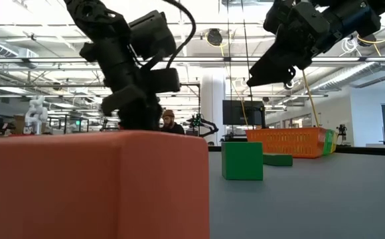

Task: Sort & place blocks by color
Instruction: Put the red block into the yellow bin

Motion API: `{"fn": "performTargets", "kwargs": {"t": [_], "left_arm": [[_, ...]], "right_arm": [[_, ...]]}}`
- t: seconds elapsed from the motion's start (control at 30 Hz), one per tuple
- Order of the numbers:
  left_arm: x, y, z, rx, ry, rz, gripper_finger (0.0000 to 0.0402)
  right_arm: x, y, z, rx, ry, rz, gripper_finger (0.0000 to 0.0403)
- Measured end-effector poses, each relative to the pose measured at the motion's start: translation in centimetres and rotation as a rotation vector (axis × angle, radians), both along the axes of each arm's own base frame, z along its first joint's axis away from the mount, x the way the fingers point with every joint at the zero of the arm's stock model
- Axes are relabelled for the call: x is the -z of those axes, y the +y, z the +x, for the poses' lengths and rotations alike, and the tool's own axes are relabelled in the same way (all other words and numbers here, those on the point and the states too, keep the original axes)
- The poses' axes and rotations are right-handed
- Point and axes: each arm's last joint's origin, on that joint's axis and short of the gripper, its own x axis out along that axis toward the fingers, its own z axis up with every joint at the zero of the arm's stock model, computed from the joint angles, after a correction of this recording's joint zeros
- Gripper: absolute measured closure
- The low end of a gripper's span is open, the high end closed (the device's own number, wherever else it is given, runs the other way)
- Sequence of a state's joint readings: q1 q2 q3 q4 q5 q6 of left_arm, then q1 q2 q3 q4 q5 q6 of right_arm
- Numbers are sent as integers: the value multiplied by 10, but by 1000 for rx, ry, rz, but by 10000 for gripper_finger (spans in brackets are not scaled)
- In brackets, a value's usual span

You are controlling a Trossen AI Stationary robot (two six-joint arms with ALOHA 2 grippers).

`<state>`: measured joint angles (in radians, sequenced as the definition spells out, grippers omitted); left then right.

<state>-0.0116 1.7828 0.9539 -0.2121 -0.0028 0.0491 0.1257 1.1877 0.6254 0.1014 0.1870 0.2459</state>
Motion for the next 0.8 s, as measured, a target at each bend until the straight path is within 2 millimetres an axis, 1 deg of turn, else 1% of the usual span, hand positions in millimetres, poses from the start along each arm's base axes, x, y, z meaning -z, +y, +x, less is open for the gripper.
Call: {"fn": "performTargets", "kwargs": {"t": [0.13, 0.3, 0.47, 0.53, 0.67, 0.8], "left_arm": [[-4, 0, 6, -20, -68, -15, 275], [-13, 0, 18, -48, -228, -41, 275], [-28, -1, 30, -51, -421, -55, 275], [-32, 0, 32, -50, -469, -57, 275], [-33, 0, 33, -49, -480, -57, 275], [-33, 0, 33, -50, -487, -58, 275]], "right_arm": [[0, 0, 0, 4, -4, 0, 161], [2, -1, 6, 37, -57, -27, 161], [10, 3, 17, -7, -258, -86, 161], [9, 3, 18, -20, -327, -123, 161], [1, 3, 19, -41, -407, -195, 161], [0, 5, 19, -46, -426, -196, 161]]}}
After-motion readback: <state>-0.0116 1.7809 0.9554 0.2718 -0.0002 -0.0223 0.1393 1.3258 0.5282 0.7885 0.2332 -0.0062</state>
